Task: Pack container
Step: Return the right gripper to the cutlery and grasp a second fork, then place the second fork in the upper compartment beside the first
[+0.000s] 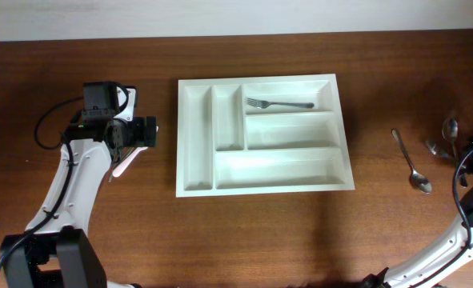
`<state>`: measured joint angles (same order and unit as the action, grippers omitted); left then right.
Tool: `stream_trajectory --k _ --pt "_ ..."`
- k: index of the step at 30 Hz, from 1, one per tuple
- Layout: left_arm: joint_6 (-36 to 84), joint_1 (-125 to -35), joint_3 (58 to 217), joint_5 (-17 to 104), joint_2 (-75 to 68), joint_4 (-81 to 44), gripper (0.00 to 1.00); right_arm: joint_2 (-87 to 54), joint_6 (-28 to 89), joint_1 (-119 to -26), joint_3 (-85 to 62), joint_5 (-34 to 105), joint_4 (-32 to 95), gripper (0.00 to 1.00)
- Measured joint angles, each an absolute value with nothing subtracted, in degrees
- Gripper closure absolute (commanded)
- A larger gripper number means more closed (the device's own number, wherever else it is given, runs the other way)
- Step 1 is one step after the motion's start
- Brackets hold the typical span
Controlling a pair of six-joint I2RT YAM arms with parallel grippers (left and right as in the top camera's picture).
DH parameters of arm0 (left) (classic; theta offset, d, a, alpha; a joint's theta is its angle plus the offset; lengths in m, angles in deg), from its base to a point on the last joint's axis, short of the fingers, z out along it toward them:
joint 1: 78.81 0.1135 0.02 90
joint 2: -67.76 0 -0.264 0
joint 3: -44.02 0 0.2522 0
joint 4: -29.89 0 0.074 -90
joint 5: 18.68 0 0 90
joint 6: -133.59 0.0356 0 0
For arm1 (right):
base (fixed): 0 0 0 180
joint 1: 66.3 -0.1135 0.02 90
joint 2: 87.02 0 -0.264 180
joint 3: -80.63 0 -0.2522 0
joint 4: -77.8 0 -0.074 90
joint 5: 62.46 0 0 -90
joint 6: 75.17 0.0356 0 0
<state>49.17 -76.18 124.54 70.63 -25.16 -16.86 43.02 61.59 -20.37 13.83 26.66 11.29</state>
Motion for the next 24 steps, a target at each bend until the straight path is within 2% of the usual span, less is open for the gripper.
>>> stream_trajectory --k 4,7,18,24 --pt "49.19 -76.18 124.54 70.63 -25.16 -16.86 0.01 43.04 61.09 -20.37 13.89 26.16 8.36 0.84" --pt "49.19 -76.18 124.54 70.63 -25.16 -16.84 0.01 43.08 59.99 -20.37 14.0 26.22 6.92 0.96" --pt "49.19 -76.18 124.54 70.63 -25.16 -16.86 0.01 42.64 49.94 -21.46 15.16 26.0 5.26 0.96" --pt "49.17 -76.18 124.54 70.63 -25.16 -16.86 0.01 35.19 41.26 -28.5 21.96 25.89 6.02 0.96"
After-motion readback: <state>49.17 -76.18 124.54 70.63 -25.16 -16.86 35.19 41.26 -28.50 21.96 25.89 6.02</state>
